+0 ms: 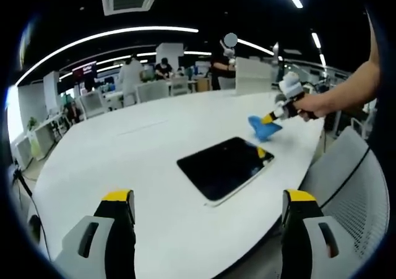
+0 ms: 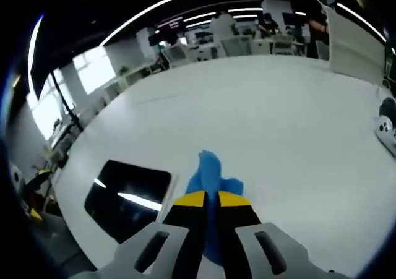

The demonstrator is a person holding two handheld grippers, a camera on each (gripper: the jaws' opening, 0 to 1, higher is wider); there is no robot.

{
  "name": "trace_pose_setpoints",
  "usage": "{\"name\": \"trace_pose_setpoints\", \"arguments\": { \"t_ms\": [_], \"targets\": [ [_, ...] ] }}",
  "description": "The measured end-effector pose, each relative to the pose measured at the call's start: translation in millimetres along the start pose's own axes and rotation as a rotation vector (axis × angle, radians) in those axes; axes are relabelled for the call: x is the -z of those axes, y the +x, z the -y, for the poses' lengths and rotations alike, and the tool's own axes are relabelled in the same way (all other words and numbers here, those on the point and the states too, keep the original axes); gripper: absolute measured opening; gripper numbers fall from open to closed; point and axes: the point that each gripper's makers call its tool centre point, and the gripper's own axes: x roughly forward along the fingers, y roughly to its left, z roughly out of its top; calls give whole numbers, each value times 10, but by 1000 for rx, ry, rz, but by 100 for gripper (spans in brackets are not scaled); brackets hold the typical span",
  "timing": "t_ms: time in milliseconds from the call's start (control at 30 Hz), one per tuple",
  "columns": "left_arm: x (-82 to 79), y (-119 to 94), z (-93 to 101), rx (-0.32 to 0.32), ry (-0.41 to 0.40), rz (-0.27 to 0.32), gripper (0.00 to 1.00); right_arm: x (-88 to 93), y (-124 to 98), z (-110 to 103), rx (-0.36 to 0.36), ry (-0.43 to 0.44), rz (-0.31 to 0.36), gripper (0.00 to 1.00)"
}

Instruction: Wipe the mirror surface with the cleaning cloth until all visible marks leave the cleaned area.

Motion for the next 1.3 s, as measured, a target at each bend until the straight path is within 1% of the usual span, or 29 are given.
{"name": "trace_pose_setpoints", "arguments": {
  "t_ms": [167,533,633,867,900,967,1067,1167,1300],
  "targets": [
    [-4,0,7,-2,3,-3,99,-1,40,-99,-20,7,-16,1],
    [19,9,26,4,7,-18,99,33,236,-357,-66,-12,-67,1],
    [26,10,22,0,15,-21,99,61,297,-408,-69,-1,-82,1],
    [17,7,24,-6,21,-24,99,105,463,-622,-95,24,-126,1],
    [20,7,22,-7,23,-25,99,98,469,-640,-97,29,-130,1],
    [29,9,17,-5,23,-26,99,34,456,-698,-110,72,-132,1],
    [40,11,14,-4,24,-30,99,-91,393,-855,-171,154,-121,1],
    [46,12,10,-3,29,-31,98,-119,383,-892,-178,144,-120,1],
    [44,11,10,-3,29,-29,98,38,515,-813,-147,126,-160,1]
  ]
}}
